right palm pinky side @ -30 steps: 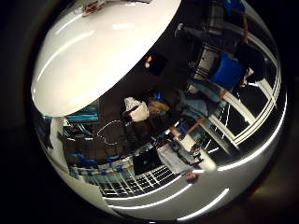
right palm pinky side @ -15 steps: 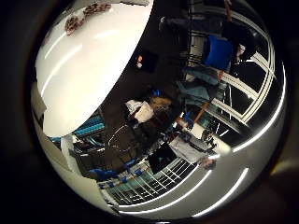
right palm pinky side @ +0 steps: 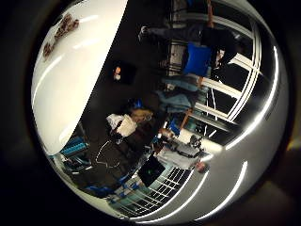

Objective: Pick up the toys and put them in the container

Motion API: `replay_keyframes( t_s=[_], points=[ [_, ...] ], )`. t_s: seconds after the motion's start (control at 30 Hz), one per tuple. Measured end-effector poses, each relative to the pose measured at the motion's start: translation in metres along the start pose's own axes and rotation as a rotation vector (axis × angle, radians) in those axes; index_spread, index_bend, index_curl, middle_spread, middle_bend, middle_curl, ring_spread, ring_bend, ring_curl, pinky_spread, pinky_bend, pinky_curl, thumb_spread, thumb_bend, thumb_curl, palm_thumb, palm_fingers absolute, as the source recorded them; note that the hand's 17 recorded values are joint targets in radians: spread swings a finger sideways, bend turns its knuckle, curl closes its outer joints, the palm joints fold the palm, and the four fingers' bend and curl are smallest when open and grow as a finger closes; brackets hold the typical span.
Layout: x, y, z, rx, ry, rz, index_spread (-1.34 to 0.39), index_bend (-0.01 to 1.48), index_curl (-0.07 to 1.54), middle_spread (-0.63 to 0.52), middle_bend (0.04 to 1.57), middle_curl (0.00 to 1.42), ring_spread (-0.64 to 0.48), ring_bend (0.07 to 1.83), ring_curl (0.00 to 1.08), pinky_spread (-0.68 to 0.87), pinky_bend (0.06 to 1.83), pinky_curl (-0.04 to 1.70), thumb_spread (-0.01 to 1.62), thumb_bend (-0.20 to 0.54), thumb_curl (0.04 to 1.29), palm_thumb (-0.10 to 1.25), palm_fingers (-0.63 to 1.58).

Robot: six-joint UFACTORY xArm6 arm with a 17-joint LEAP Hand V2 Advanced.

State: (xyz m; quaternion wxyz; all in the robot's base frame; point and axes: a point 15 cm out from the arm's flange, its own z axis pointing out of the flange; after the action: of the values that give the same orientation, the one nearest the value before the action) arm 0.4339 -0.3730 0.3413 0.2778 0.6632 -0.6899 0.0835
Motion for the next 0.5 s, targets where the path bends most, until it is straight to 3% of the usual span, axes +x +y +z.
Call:
replay_keyframes(
  t_s=[0.1,0.5],
  points=[
    [0.004,-0.005,0.001,0.015,0.018,-0.018,-0.36,0.17,0.35,0.0,0.19,0.32,0.22,0.19,0.19,0.47,0.38,0.21,1.17,-0.021,0.25,0.45,0.18],
    [-0.005,-0.017,-0.006,0.038,0.028,-0.118,-0.36,0.16,0.3,0.03,0.19,0.3,0.22,0.21,0.23,0.45,0.41,0.28,1.05,-0.03,0.27,0.4,0.06]
  ],
)
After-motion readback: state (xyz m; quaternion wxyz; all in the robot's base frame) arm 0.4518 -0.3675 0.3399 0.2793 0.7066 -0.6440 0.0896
